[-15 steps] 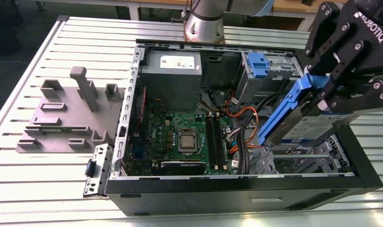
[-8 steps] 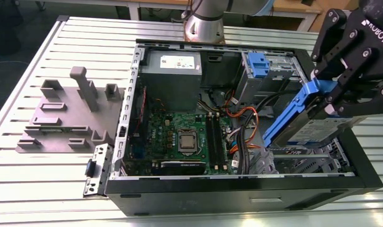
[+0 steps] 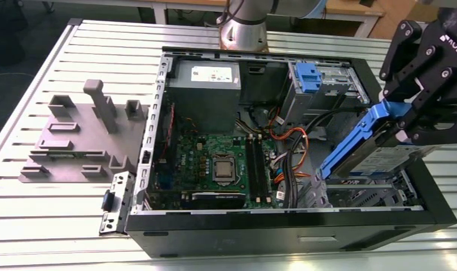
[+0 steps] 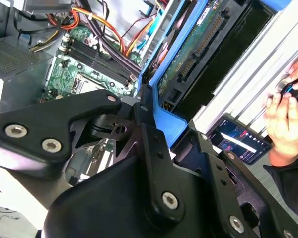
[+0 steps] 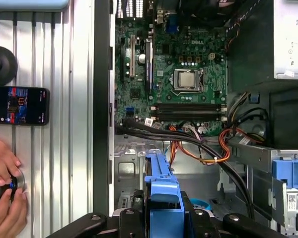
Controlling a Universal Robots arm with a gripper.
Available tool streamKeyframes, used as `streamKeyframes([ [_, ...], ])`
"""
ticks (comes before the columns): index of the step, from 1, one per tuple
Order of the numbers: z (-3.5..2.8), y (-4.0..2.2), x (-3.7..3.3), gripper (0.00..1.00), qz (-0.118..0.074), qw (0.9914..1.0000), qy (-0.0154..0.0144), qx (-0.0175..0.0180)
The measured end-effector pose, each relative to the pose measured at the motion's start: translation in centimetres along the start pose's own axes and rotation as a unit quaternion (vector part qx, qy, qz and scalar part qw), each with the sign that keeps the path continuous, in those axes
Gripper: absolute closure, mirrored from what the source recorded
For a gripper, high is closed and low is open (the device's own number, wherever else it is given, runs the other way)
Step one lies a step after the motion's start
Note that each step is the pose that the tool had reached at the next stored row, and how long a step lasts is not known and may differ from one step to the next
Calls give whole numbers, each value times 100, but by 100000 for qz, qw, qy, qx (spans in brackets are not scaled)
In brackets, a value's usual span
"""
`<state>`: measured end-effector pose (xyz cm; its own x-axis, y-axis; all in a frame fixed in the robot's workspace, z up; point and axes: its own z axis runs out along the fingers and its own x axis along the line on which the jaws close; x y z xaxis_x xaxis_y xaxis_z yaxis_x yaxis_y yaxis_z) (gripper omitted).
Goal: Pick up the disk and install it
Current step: 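Insert the disk into the insertion slot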
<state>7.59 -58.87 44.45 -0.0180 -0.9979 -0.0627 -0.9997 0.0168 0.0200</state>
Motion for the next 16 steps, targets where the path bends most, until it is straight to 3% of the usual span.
streamKeyframes([
  [12,79,-26,5,64,-5,100000,63,-4],
  [16,89,-64,6,64,-3,100000,-2,-3],
])
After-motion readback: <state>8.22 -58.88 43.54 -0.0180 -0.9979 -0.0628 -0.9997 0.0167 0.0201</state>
